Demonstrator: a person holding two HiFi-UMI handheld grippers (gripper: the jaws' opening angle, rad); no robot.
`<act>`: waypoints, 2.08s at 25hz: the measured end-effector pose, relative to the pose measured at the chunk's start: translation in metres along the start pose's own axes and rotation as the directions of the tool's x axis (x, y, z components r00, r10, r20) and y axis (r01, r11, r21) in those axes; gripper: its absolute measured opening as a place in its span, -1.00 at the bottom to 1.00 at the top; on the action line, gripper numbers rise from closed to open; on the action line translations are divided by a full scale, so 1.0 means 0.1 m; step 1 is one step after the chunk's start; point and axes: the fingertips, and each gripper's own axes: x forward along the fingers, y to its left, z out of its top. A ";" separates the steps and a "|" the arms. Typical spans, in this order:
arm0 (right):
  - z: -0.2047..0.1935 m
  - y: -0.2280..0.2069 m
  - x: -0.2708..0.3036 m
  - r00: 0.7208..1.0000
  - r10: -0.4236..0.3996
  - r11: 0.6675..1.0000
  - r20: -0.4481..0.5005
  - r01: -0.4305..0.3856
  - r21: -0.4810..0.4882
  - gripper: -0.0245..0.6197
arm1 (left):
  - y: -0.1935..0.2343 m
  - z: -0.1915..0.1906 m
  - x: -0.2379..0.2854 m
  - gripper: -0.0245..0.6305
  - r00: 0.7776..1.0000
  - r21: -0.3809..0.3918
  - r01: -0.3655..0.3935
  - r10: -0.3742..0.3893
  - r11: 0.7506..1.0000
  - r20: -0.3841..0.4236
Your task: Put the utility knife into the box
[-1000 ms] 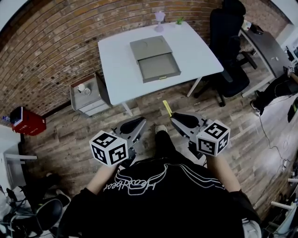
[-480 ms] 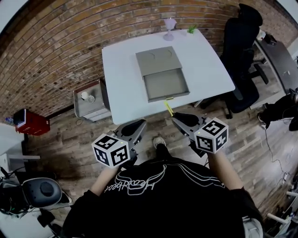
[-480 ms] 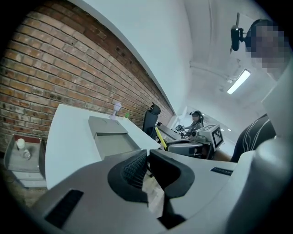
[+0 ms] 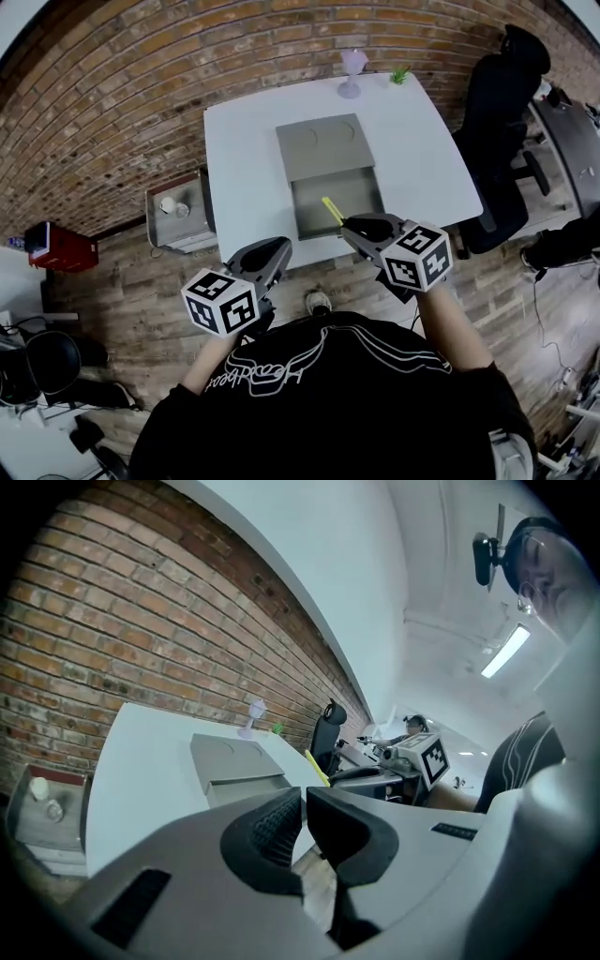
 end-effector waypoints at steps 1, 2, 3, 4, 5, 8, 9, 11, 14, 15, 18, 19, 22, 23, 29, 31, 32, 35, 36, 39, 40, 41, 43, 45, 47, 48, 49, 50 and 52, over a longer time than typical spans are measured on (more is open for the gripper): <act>0.01 -0.06 0.05 1.000 0.003 1.000 -0.012 -0.003 -0.003 -0.71 | 0.04 0.02 0.03 -0.80 1.000 -0.005 -0.005 0.005 1.000 0.002; 0.01 -0.11 0.11 1.000 0.006 1.000 -0.027 -0.006 -0.008 -0.71 | 0.08 0.04 0.06 -0.80 1.000 -0.010 -0.010 0.010 1.000 0.006; 0.00 -0.16 0.17 0.999 0.008 1.000 -0.043 -0.009 -0.015 -0.71 | 0.12 0.05 0.08 -0.80 1.000 -0.017 -0.016 0.016 1.000 0.011; -0.02 -0.20 0.23 0.998 0.012 1.000 -0.060 -0.013 -0.021 -0.71 | 0.16 0.07 0.10 -0.80 1.000 -0.024 -0.023 0.023 0.999 0.017; -0.04 -0.24 0.28 0.997 0.017 0.999 -0.078 -0.019 -0.026 -0.71 | 0.20 0.08 0.11 -0.80 0.999 -0.033 -0.029 0.030 0.999 0.024; -0.12 -0.36 0.44 0.991 0.025 0.999 -0.134 -0.031 -0.042 -0.71 | 0.30 0.12 0.17 -0.80 0.998 -0.057 -0.044 0.046 0.997 0.036; -0.15 -0.41 0.50 0.988 0.017 0.998 -0.154 -0.025 -0.054 -0.71 | 0.33 0.13 0.19 -0.80 0.998 -0.059 -0.047 0.049 0.997 0.037; -0.22 -0.53 0.60 0.981 -0.001 0.997 -0.194 -0.014 -0.073 -0.71 | 0.38 0.15 0.23 -0.80 0.998 -0.058 -0.053 0.055 0.997 0.037; -0.34 -0.66 0.75 0.969 -0.008 0.997 -0.247 -0.010 -0.070 -0.71 | 0.47 0.14 0.26 -0.80 0.997 -0.071 -0.065 0.067 0.995 0.037; -0.38 -0.71 0.80 0.964 -0.014 0.997 -0.267 -0.007 -0.076 -0.71 | 0.50 0.14 0.28 -0.80 0.997 -0.076 -0.067 0.070 0.995 0.035; -0.48 -0.86 0.92 0.943 -0.044 0.993 -0.329 0.004 -0.121 -0.71 | 0.59 0.14 0.34 -0.80 0.997 -0.083 -0.073 0.075 0.994 0.027; -0.50 -0.90 0.96 0.936 -0.052 0.991 -0.349 0.004 -0.137 -0.71 | 0.62 0.14 0.36 -0.80 0.997 -0.086 -0.075 0.077 0.993 0.025; -0.62 -0.98 1.08 0.910 -0.070 0.985 -0.410 -0.001 -0.171 -0.71 | 0.69 0.12 0.39 -0.80 0.996 -0.098 -0.084 0.086 0.992 0.019; -0.67 -1.01 1.11 0.899 -0.077 0.984 -0.431 -0.001 -0.177 -0.71 | 0.70 0.12 0.41 -0.80 0.996 -0.100 -0.085 0.088 0.991 0.017; -0.80 -1.14 1.25 0.848 -0.112 0.975 -0.519 -0.006 -0.220 -0.71 | 0.72 0.21 0.49 -0.80 0.995 -0.090 -0.091 0.093 0.992 0.020; -0.81 -1.15 1.27 0.835 -0.124 0.971 -0.536 -0.009 -0.240 -0.71 | 0.72 0.24 0.49 -0.80 0.996 -0.086 -0.088 0.091 0.992 0.025; -0.82 -1.16 1.28 0.829 -0.131 0.968 -0.543 -0.011 -0.250 -0.71 | 0.72 0.26 0.49 -0.80 0.996 -0.084 -0.086 0.089 0.993 0.028; -0.86 -1.17 1.32 0.818 -0.133 0.962 -0.560 -0.029 -0.272 -0.71 | 0.75 0.30 0.49 -0.80 0.996 -0.076 -0.084 0.087 0.994 0.034; -0.86 -1.17 1.32 0.819 -0.131 0.960 -0.559 -0.036 -0.277 -0.71 | 0.77 0.30 0.49 -0.80 0.995 -0.076 -0.085 0.088 0.993 0.035; -0.83 -1.17 1.33 0.820 -0.132 0.954 -0.557 -0.046 -0.295 -0.70 | 0.82 0.30 0.49 -0.80 0.995 -0.084 -0.090 0.093 0.992 0.037; -0.83 -1.19 1.32 0.816 -0.138 0.953 -0.561 -0.046 -0.301 -0.70 | 0.84 0.30 0.49 -0.80 0.995 -0.086 -0.090 0.093 0.992 0.037; -0.84 -1.20 1.32 0.812 -0.142 0.952 -0.565 -0.044 -0.303 -0.70 | 0.84 0.29 0.50 -0.80 0.995 -0.088 -0.089 0.092 0.992 0.037; -0.85 -1.19 1.32 0.810 -0.133 0.955 -0.571 -0.049 -0.293 -0.69 | 0.85 0.28 0.50 -0.80 0.995 -0.090 -0.084 0.088 0.992 0.036; -0.85 -1.12 1.34 0.816 -0.093 0.964 -0.571 -0.071 -0.258 -0.54 | 0.87 0.29 0.48 -0.80 0.996 -0.088 -0.079 0.083 0.993 0.036; -0.83 -1.10 1.33 0.823 -0.092 0.966 -0.561 -0.062 -0.249 -0.34 | 0.89 0.31 0.46 -0.80 0.996 -0.081 -0.075 0.078 0.994 0.035; -0.81 -1.13 1.30 0.825 -0.115 0.965 -0.554 -0.040 -0.260 -0.29 | 0.89 0.33 0.45 -0.80 0.997 -0.076 -0.072 0.075 0.995 0.035; -0.81 -1.17 1.27 0.825 -0.143 0.963 -0.547 -0.011 -0.268 -0.26 | 0.89 0.35 0.44 -0.80 0.997 -0.070 -0.068 0.070 0.995 0.033; -0.80 -1.19 1.24 0.829 -0.159 0.965 -0.536 0.015 -0.263 -0.24 | 0.88 0.37 0.44 -0.80 0.997 -0.062 -0.062 0.064 0.996 0.031; -0.71 -1.15 1.19 0.858 -0.153 0.973 -0.491 0.044 -0.226 -0.19 | 0.83 0.42 0.43 -0.80 0.999 -0.040 -0.042 0.043 0.998 0.025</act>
